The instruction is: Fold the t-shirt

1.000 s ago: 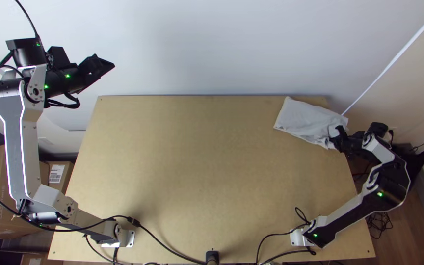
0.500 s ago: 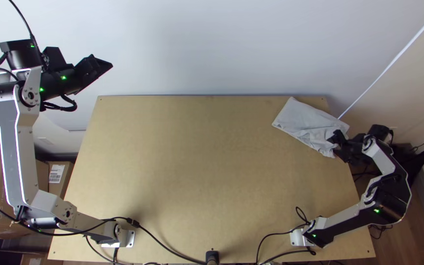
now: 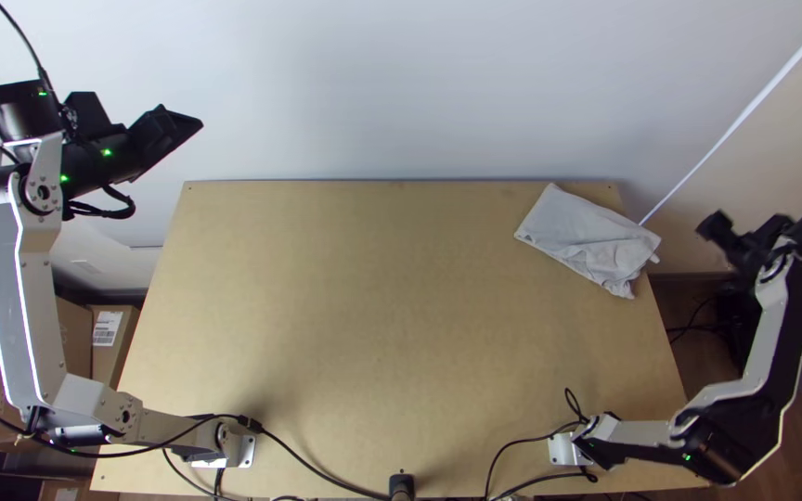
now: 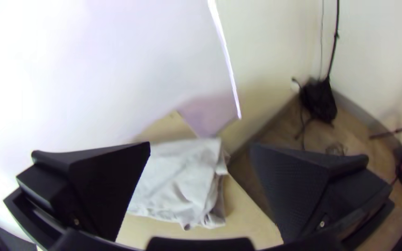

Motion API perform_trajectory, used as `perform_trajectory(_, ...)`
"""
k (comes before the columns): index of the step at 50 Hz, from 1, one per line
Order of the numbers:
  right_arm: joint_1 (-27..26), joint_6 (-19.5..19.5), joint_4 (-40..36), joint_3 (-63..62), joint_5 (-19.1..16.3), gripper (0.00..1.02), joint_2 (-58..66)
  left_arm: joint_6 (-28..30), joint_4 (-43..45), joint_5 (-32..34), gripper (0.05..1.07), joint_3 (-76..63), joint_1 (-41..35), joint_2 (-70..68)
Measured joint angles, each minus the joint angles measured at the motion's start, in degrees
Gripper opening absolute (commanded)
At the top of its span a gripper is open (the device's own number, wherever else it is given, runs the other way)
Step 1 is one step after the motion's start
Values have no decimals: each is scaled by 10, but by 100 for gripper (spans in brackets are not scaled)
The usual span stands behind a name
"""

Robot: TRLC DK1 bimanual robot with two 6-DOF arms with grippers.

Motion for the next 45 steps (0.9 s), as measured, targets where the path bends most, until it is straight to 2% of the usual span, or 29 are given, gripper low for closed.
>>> perform_trajectory(6, 57, -15, 52, 28, -11, 86, -58, 6, 6, 0, 103, -1, 15, -19)
perform_trajectory(11, 119, -38, 85, 31, -3, 87, -102, 21, 8, -2, 103, -2, 31, -43)
perform_trajectory(13, 146, -48, 99, 31, 9, 93, -119, 29, 8, -6, 103, -5, 37, -53)
perform_trajectory(14, 162, -54, 107, 31, 17, 100, -128, 33, 8, -8, 103, -7, 41, -61)
perform_trajectory(20, 268, -101, 139, 32, 129, 99, -175, 48, 43, -24, 103, -44, 61, -111)
perform_trajectory(23, 322, -120, 156, 32, 171, 99, -196, 57, 77, -40, 103, -80, 66, -144)
perform_trajectory(25, 351, -128, 162, 32, 183, 99, -210, 62, 97, -47, 103, -106, 67, -167)
perform_trajectory(36, 432, -137, 187, 21, 211, 99, -304, 85, 185, -75, 103, -260, 76, -290)
perform_trajectory(40, 454, -136, 206, -15, 211, 99, -358, 88, 257, -85, 103, -343, 84, -350)
perform_trajectory(45, 471, -127, 279, -108, 212, 99, -449, 90, 353, -96, 103, -469, 87, -445)
